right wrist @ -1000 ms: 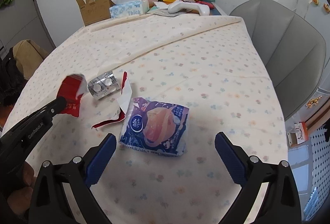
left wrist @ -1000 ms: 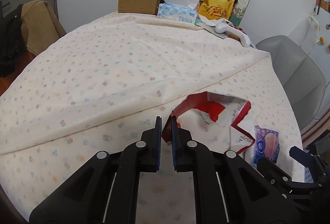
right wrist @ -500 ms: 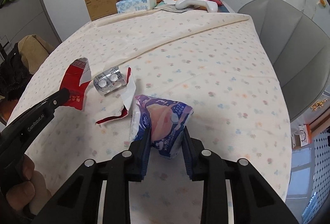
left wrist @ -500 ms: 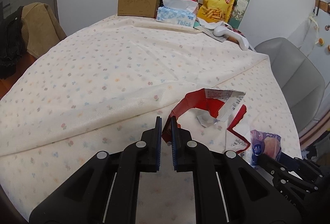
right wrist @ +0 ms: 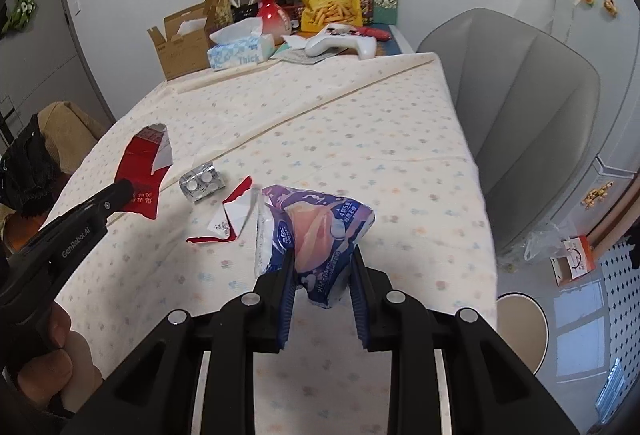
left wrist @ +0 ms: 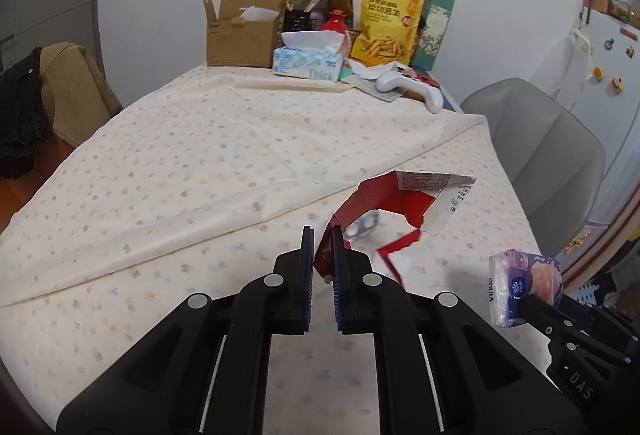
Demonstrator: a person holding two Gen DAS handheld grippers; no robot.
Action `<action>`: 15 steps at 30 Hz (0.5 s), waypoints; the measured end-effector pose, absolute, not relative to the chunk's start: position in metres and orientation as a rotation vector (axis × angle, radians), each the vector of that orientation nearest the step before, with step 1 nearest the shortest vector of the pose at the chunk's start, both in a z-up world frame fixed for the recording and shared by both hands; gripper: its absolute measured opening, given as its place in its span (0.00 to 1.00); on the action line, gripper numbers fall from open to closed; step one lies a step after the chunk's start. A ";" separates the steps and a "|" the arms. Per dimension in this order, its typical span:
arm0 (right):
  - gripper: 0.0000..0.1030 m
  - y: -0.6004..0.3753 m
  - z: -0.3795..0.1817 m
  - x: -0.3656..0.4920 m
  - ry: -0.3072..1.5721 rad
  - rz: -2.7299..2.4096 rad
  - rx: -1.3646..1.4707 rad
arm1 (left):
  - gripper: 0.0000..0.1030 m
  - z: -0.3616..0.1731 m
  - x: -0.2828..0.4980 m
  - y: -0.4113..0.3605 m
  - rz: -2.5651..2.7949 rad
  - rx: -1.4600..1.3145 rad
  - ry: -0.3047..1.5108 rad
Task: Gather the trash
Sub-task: 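Grasp the red-and-white wrapper with the left gripper while the right gripper grasps the blue packet, then carry the wrapper and packet over the floor bin and release the packet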
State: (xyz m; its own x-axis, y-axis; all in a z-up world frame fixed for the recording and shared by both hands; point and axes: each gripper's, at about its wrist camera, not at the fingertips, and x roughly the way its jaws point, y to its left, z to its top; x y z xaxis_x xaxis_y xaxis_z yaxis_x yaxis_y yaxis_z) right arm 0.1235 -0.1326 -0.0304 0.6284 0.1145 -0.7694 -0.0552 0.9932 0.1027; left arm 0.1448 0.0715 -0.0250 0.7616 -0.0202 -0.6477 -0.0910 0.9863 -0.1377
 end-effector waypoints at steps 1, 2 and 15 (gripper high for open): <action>0.24 -0.139 -0.027 0.120 0.877 0.089 0.077 | 0.09 -0.023 0.144 0.066 0.031 -0.158 0.703; 0.24 -0.143 -0.024 0.117 0.871 0.083 0.080 | 0.09 -0.021 0.143 0.061 0.023 -0.153 0.700; 0.24 -0.204 0.012 0.084 0.770 -0.015 0.116 | 0.09 0.000 0.134 -0.013 -0.072 -0.071 0.665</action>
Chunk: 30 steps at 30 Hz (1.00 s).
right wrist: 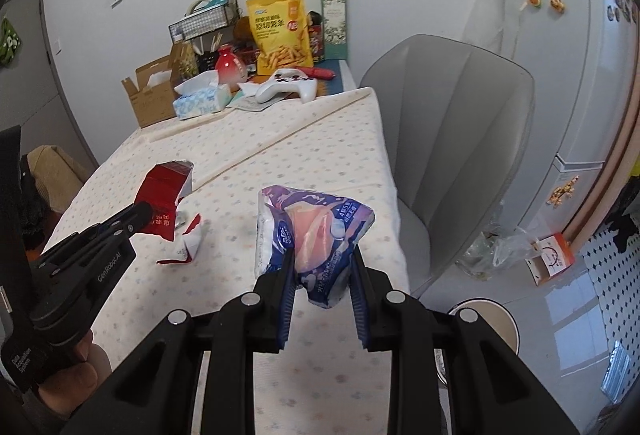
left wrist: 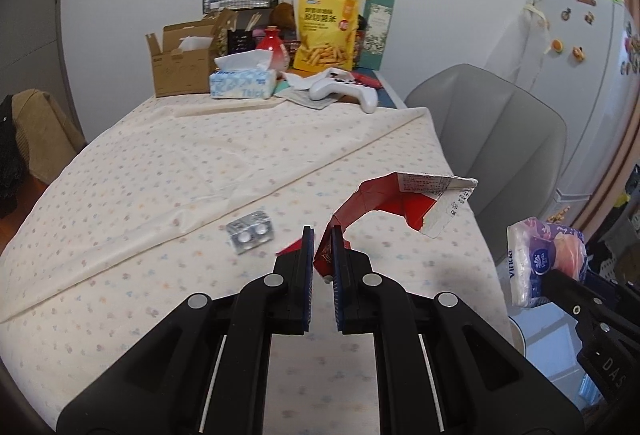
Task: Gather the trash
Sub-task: 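Carry the wrapper and packet over the floor bin and release the packet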
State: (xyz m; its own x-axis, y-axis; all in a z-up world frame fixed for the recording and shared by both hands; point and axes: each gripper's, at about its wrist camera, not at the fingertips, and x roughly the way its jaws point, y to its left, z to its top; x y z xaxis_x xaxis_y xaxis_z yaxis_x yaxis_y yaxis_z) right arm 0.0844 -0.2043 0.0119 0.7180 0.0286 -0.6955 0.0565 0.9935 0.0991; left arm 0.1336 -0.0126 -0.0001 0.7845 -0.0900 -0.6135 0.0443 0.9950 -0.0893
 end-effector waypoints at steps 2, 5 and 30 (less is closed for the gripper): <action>0.24 -0.214 0.014 0.082 0.765 -0.028 0.125 | 0.09 0.001 0.134 -0.022 -0.083 -0.061 0.664; 0.24 -0.228 0.015 0.078 0.758 -0.047 0.140 | 0.09 0.003 0.133 -0.037 -0.101 -0.047 0.664; 0.25 -0.382 -0.010 0.036 0.742 -0.227 0.310 | 0.09 -0.010 0.128 -0.212 -0.289 0.145 0.692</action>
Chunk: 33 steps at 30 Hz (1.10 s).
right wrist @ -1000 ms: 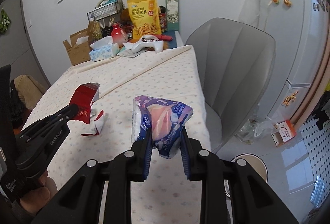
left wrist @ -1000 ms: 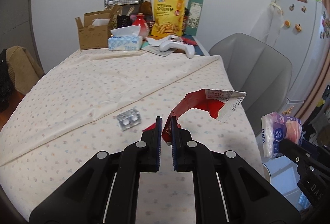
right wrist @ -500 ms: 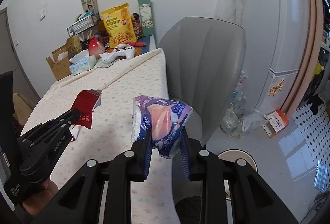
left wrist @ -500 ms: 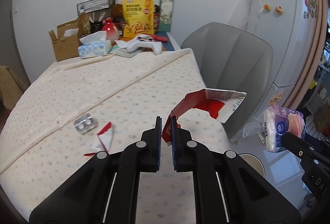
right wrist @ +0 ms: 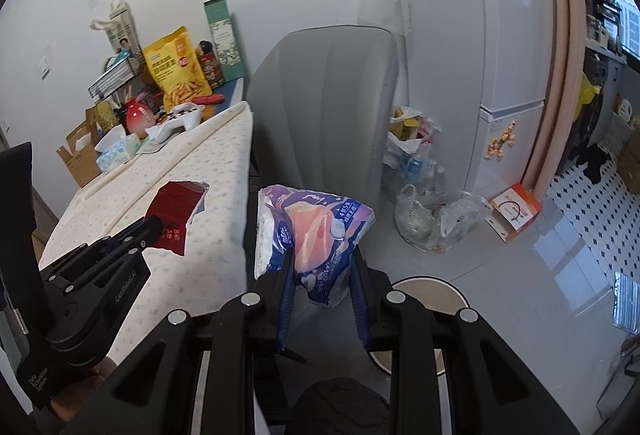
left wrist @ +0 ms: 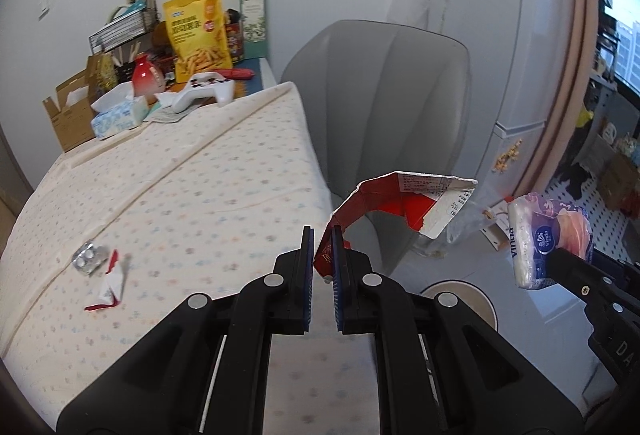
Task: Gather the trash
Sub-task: 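Carry the wrapper and packet over the floor bin and release the packet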
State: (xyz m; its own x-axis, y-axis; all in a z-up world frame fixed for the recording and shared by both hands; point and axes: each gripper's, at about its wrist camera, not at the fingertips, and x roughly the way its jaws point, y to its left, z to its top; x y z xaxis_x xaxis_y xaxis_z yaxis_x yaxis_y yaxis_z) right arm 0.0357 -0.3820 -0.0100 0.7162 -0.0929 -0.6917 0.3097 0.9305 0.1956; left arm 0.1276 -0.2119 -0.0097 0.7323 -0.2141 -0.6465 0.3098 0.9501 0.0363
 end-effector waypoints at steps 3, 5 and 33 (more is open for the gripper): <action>0.25 -0.398 -0.016 0.031 0.746 -0.244 0.330 | 0.09 -0.013 0.126 -0.232 -0.308 0.166 0.698; 0.25 -0.410 -0.021 0.028 0.750 -0.257 0.345 | 0.09 -0.016 0.124 -0.245 -0.319 0.182 0.701; 0.36 -0.509 -0.095 0.044 0.843 -0.389 0.473 | 0.09 -0.076 0.150 -0.353 -0.420 0.318 0.811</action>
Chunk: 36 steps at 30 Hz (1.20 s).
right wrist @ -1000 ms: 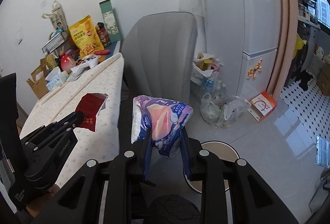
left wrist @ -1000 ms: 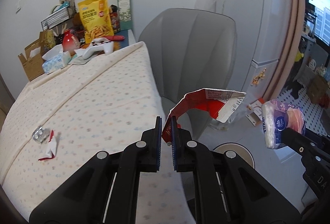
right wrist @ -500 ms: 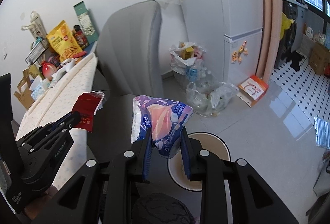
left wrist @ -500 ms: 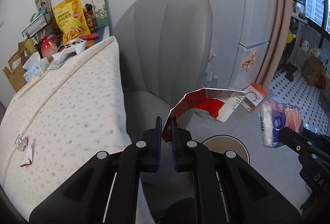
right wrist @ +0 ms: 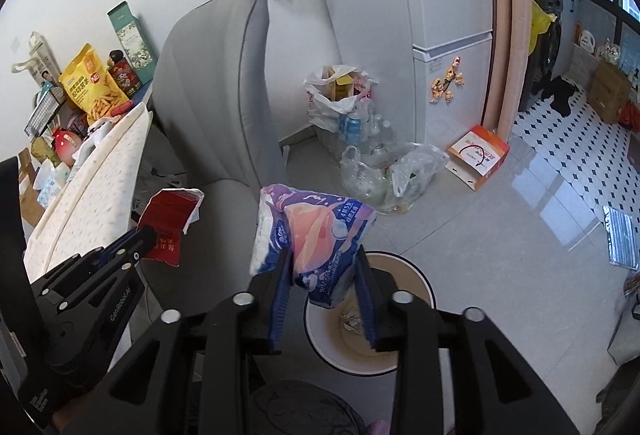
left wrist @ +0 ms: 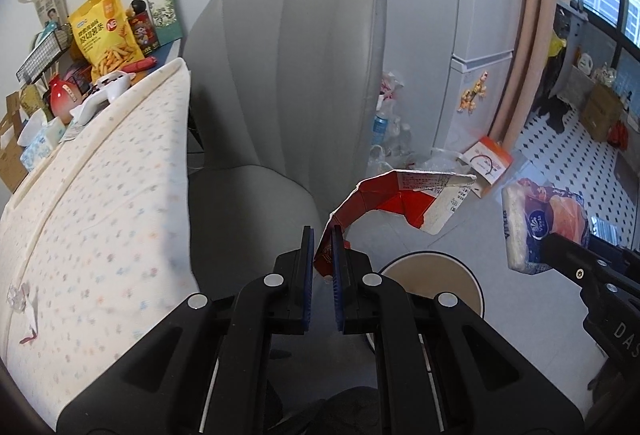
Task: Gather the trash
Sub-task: 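Carry the wrapper and packet over the floor bin and release the packet, then open the left gripper to drop the red-and-white wrapper into the bin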
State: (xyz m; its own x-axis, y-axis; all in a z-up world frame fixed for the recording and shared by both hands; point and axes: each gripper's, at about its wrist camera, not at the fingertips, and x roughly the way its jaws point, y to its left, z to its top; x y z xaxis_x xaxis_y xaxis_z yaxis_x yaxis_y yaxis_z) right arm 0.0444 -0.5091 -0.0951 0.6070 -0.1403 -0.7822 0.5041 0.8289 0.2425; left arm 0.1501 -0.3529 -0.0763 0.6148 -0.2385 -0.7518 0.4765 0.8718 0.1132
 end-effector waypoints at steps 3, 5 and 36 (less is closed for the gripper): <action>0.61 -0.516 -0.099 0.045 0.838 -0.414 0.483 | 0.09 -0.081 0.152 -0.358 -0.424 0.325 0.820; 0.61 -0.522 -0.104 0.043 0.843 -0.427 0.495 | 0.09 -0.085 0.152 -0.362 -0.428 0.331 0.826; 0.66 -0.594 -0.108 -0.041 0.791 -0.611 0.591 | 0.54 -0.118 0.120 -0.435 -0.617 0.387 0.912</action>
